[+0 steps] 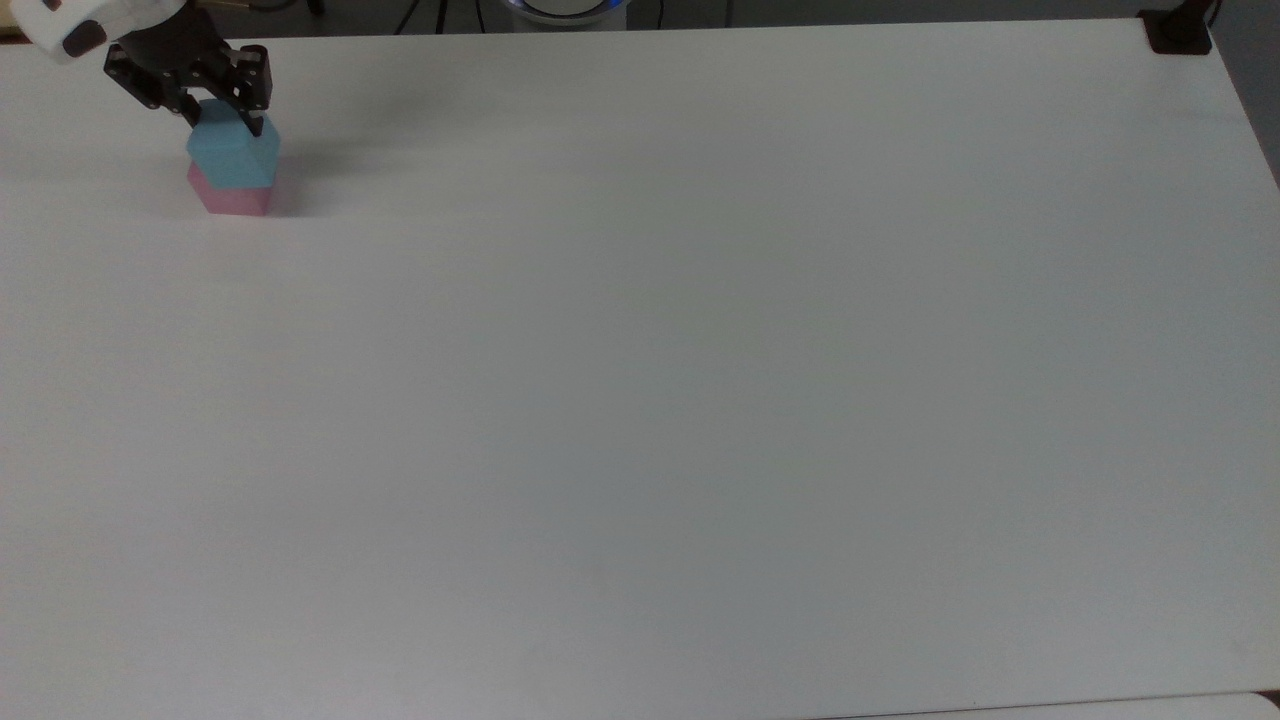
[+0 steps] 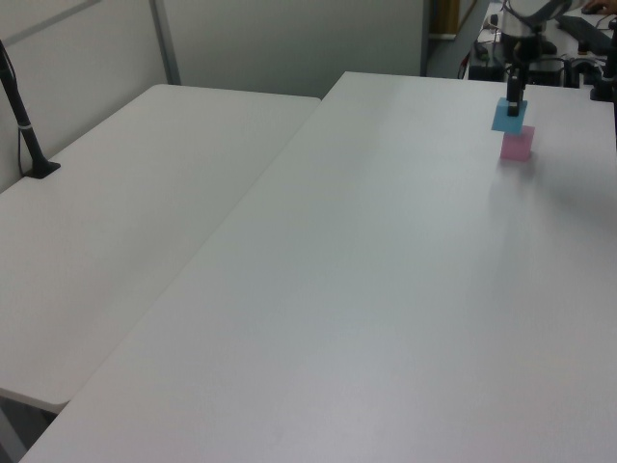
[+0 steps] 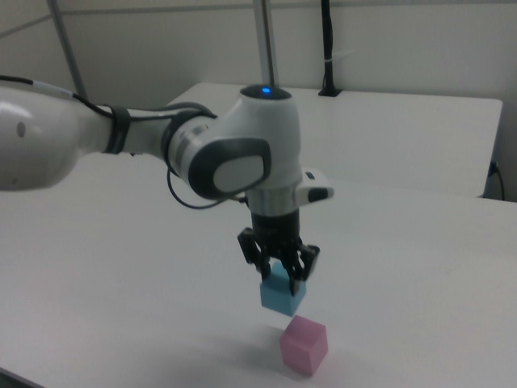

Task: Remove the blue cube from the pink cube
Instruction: 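Lift the light-blue cube off the pink cube and carry it aside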

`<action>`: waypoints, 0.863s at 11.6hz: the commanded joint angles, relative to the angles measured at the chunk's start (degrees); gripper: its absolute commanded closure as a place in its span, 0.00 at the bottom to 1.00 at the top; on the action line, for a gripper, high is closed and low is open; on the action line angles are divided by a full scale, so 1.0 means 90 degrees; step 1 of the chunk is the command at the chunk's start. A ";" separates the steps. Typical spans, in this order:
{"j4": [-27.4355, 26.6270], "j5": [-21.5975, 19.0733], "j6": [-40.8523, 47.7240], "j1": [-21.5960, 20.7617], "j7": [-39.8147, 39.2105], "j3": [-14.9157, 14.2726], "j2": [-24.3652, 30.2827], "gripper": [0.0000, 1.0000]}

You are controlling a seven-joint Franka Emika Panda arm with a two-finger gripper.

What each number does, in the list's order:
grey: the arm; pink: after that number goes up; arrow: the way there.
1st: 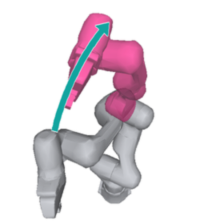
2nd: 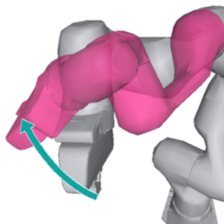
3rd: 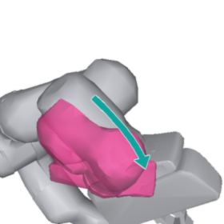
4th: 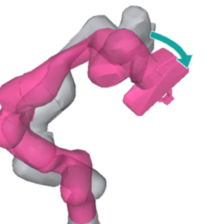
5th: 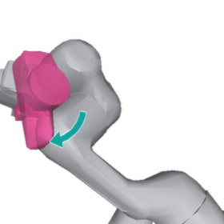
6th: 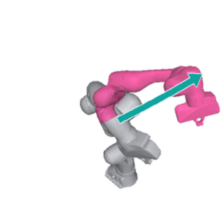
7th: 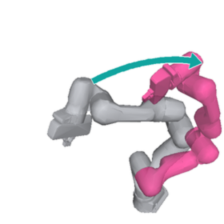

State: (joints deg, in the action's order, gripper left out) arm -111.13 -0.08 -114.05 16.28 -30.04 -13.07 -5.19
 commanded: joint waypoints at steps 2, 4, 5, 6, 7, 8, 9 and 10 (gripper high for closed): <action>0.0141 -0.0089 0.0484 -0.1307 0.1401 0.0055 0.0195 0.70; 0.0112 -0.0089 0.0446 -0.1991 0.2008 0.0055 0.0195 0.70; 0.0063 -0.0089 0.0426 -0.2294 0.2203 0.0055 0.0186 0.70; -0.0044 -0.0089 0.0368 -0.2529 0.2495 0.0055 0.0166 0.70; -0.0228 -0.0089 0.0222 -0.2735 0.2576 0.0065 0.0147 0.70; -0.0491 -0.0089 -0.0195 -0.2920 0.2664 0.0075 0.0118 0.70; -0.0823 -0.0050 -0.0808 -0.3029 0.2887 0.0065 0.0088 0.70; -0.0952 -0.0040 -0.1327 -0.3107 0.2986 0.0075 -0.0115 0.70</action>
State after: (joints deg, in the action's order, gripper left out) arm -114.48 -0.60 -116.40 -9.49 -6.04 -11.77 -5.15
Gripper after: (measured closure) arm 0.467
